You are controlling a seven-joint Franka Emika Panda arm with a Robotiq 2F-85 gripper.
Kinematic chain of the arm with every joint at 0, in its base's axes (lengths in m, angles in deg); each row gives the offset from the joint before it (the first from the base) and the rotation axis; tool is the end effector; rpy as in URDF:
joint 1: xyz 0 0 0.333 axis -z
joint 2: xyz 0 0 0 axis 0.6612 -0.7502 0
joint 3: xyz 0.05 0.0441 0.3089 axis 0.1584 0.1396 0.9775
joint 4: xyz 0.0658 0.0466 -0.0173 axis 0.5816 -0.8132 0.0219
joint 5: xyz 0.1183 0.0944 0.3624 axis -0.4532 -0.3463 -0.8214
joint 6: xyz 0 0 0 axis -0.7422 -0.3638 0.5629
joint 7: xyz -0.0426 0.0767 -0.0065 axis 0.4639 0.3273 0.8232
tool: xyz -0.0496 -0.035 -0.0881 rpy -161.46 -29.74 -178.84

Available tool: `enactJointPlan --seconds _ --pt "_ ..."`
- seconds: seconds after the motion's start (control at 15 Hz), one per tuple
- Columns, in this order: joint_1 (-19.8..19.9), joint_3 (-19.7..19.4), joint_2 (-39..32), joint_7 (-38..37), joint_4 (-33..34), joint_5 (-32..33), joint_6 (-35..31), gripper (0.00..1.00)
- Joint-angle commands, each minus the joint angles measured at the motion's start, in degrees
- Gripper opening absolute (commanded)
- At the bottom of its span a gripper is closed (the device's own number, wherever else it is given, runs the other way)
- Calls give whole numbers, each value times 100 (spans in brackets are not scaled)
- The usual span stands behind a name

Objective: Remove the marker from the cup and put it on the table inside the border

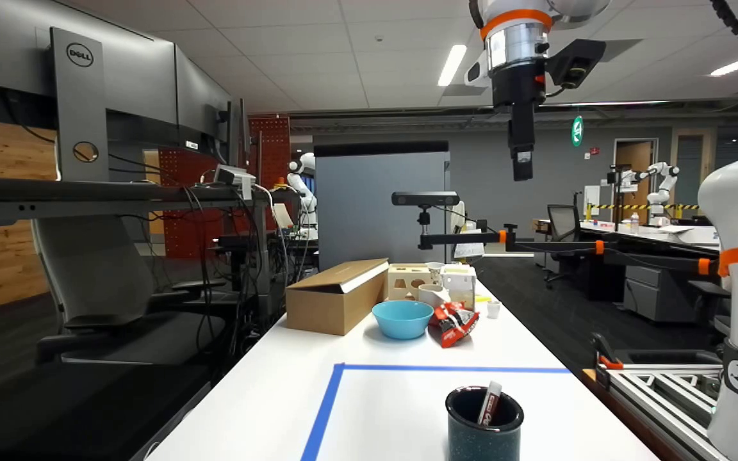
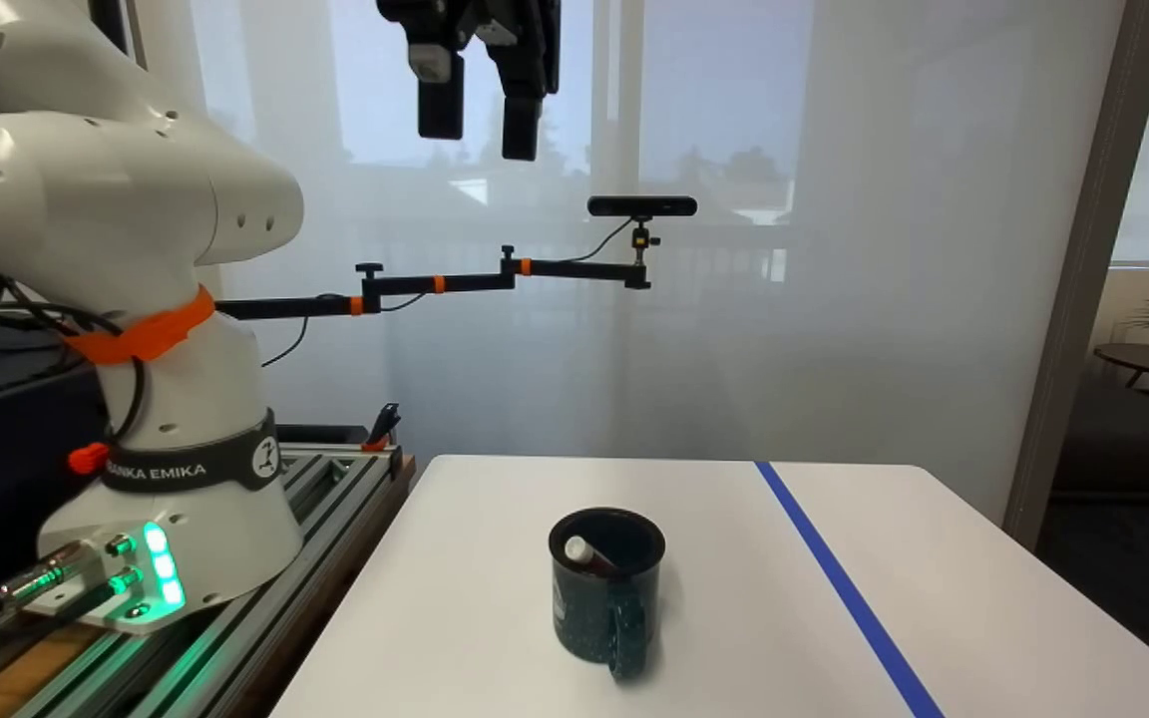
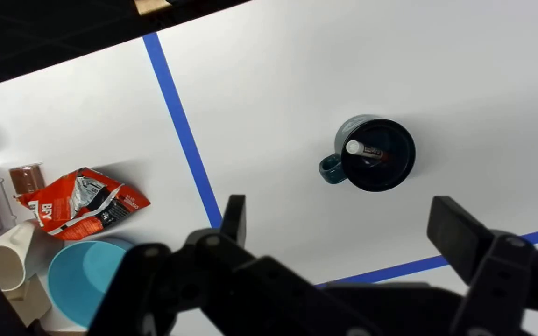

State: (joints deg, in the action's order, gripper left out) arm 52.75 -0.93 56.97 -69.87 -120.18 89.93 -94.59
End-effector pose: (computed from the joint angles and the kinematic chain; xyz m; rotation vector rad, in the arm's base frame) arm 0.2917 -0.1149 0.5310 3.0762 -0.4527 -0.0708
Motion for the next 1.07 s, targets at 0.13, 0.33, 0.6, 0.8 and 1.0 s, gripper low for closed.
enactJointPlan --seconds 0.13,0.33,0.6,0.8,1.0 --pt "-146 165 -193 -138 -148 79 -256 100" --pt "-303 398 -498 -162 -379 128 -634 100" --pt "-491 617 -969 -92 -578 231 -1116 100" --pt "-605 681 -1326 27 -632 374 -1339 100" --pt "-674 648 -1661 187 -655 495 -1476 100"
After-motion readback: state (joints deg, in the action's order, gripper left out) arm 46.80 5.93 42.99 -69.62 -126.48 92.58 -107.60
